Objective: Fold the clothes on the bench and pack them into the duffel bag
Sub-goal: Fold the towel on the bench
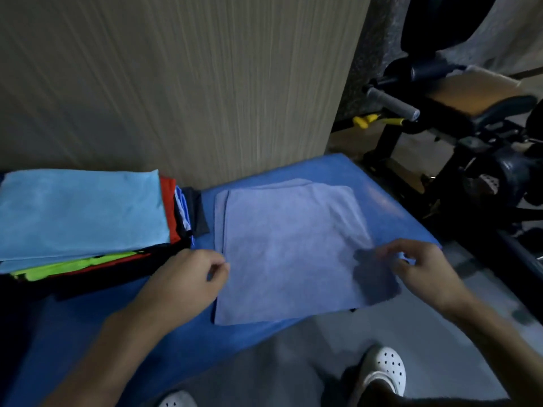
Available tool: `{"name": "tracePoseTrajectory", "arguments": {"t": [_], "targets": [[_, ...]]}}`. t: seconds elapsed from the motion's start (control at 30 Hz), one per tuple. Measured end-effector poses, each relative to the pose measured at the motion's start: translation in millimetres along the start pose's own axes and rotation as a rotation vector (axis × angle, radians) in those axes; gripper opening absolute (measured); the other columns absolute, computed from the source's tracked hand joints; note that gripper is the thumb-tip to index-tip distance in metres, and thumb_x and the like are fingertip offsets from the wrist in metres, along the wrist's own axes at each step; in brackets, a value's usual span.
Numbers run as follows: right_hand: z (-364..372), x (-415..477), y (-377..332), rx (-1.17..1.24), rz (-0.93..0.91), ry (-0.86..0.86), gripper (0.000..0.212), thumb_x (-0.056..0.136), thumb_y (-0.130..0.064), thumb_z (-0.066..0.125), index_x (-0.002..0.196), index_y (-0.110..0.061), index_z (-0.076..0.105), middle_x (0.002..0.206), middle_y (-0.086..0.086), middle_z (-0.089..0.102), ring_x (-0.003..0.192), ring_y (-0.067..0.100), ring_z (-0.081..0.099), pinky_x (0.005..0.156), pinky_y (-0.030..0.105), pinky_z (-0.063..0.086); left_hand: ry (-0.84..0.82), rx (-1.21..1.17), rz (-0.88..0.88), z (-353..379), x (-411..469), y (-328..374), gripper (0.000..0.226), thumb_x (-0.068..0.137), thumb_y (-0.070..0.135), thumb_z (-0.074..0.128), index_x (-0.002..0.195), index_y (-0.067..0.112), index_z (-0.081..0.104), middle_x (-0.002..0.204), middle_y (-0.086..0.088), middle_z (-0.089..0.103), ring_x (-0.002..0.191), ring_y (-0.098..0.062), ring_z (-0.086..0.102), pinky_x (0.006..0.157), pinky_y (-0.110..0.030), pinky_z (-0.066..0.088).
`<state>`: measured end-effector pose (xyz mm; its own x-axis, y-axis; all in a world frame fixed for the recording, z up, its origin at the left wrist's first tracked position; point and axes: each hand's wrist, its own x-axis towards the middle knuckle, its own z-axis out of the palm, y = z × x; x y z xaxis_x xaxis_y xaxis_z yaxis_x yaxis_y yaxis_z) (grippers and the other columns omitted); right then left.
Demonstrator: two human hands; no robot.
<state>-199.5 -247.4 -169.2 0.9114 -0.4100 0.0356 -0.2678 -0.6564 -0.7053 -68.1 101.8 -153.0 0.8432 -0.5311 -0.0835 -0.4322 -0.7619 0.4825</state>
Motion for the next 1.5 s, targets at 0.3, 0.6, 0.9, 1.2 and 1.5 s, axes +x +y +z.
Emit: {"name": "tracePoseTrajectory", "arguments": {"t": [0.3, 0.6, 0.9, 1.2, 1.5], "targets": [[39, 46, 3, -0.351, -0.267, -0.166, 0.035, 0.091, -0.018, 0.061, 0.126, -0.017, 0.059, 0.122, -0.001, 0.064, 0.114, 0.022, 0.06, 0.094, 0.037, 0.046, -0.173, 0.172, 0.106, 34, 38, 7, 0.052, 0.104, 0.042, 0.028, 0.152, 0.023, 0.037, 0.161, 0.009, 0.028, 0.146, -0.007, 0.028, 0.116, -0.032, 0.026], [55, 38, 1, -0.679, -0.356, 0.011, 0.026, 0.09, -0.036, 0.044, 0.084, -0.025, 0.067, 0.096, -0.005, 0.06, 0.093, 0.022, 0.055, 0.077, 0.037, 0.038, -0.091, 0.232, 0.2, 45, 42, 13, 0.062, 0.089, 0.049, 0.018, 0.128, 0.027, 0.061, 0.12, 0.016, 0.055, 0.114, -0.009, 0.052, 0.091, -0.033, 0.038], [62, 33, 0, -0.726, -0.344, 0.03, 0.015, 0.083, -0.027, 0.054, 0.09, -0.023, 0.067, 0.095, 0.0, 0.061, 0.09, 0.027, 0.056, 0.075, 0.039, 0.037, -0.061, 0.258, 0.179, 42, 40, 19, 0.036, 0.091, 0.031, 0.046, 0.119, 0.022, 0.066, 0.107, 0.01, 0.064, 0.102, -0.016, 0.058, 0.089, -0.04, 0.044], [67, 50, 0, -0.556, -0.24, 0.056, 0.033, 0.096, -0.024, 0.052, 0.128, -0.02, 0.054, 0.117, 0.001, 0.063, 0.106, 0.028, 0.054, 0.087, 0.042, 0.029, 0.08, 0.387, 0.037, 44, 50, 5, 0.04, 0.094, 0.03, 0.059, 0.126, 0.006, 0.061, 0.11, -0.01, 0.061, 0.1, -0.033, 0.055, 0.085, -0.045, 0.043], [63, 61, -6, -0.36, -0.243, -0.05, 0.014, 0.079, -0.014, 0.069, 0.092, -0.018, 0.064, 0.091, -0.003, 0.056, 0.092, 0.027, 0.056, 0.08, 0.038, 0.039, 0.058, 0.188, 0.073, 55, 53, -4, 0.062, 0.1, 0.027, 0.055, 0.153, 0.005, 0.032, 0.148, -0.01, 0.042, 0.137, -0.027, 0.038, 0.115, -0.036, 0.03]]}}
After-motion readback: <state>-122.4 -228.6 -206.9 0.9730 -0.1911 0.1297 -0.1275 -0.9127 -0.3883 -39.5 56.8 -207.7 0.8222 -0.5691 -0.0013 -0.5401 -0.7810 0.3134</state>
